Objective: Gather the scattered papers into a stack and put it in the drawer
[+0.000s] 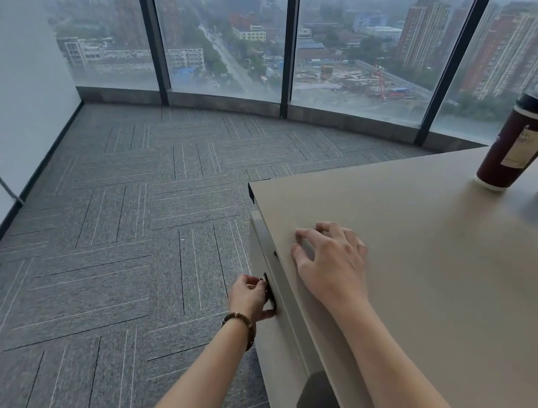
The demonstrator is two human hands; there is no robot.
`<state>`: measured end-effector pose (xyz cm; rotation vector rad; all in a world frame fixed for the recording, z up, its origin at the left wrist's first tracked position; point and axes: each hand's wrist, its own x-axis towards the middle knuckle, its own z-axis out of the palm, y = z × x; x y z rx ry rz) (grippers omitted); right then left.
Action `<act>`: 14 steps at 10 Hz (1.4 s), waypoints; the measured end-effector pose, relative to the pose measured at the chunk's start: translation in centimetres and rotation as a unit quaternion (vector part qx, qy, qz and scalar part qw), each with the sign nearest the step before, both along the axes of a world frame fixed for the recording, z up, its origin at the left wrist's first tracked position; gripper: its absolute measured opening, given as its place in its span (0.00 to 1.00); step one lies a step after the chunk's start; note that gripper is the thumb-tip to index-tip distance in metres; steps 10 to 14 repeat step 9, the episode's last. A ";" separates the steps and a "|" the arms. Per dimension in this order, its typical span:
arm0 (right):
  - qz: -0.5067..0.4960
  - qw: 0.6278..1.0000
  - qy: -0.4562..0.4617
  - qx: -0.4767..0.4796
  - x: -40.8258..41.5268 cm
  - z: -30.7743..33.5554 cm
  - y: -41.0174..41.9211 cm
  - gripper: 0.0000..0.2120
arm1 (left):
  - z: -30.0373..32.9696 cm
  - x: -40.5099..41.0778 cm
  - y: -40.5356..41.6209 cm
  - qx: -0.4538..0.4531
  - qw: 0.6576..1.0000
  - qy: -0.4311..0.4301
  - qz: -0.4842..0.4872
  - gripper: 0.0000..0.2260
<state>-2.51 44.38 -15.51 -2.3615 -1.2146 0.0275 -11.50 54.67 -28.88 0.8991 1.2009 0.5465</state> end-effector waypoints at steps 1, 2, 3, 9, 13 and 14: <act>-0.004 1.000 -0.007 0.002 -0.1 -0.2 0.2 0.17 | -0.3 0.4 0.1 0.005 1.000 0.000 -0.002 0.01; -0.007 1.000 -0.012 0.005 -0.2 -0.2 0.4 0.16 | -0.2 0.6 0.0 0.001 1.000 -0.004 0.000 0.01; -0.007 1.000 -0.022 0.004 -0.4 -0.3 0.4 0.16 | -0.4 0.9 0.1 0.010 1.000 0.007 0.002 0.02; 0.012 0.936 0.297 0.189 0.0 1.9 -1.0 0.07 | 3.5 -0.4 -0.9 0.088 0.994 0.061 0.023 0.16; 0.012 0.936 0.297 0.189 0.0 1.9 -1.0 0.07 | 3.5 -0.4 -0.9 0.088 0.994 0.061 0.023 0.16; 0.012 0.936 0.297 0.189 0.0 1.9 -1.0 0.07 | 3.5 -0.4 -0.9 0.088 0.994 0.061 0.023 0.16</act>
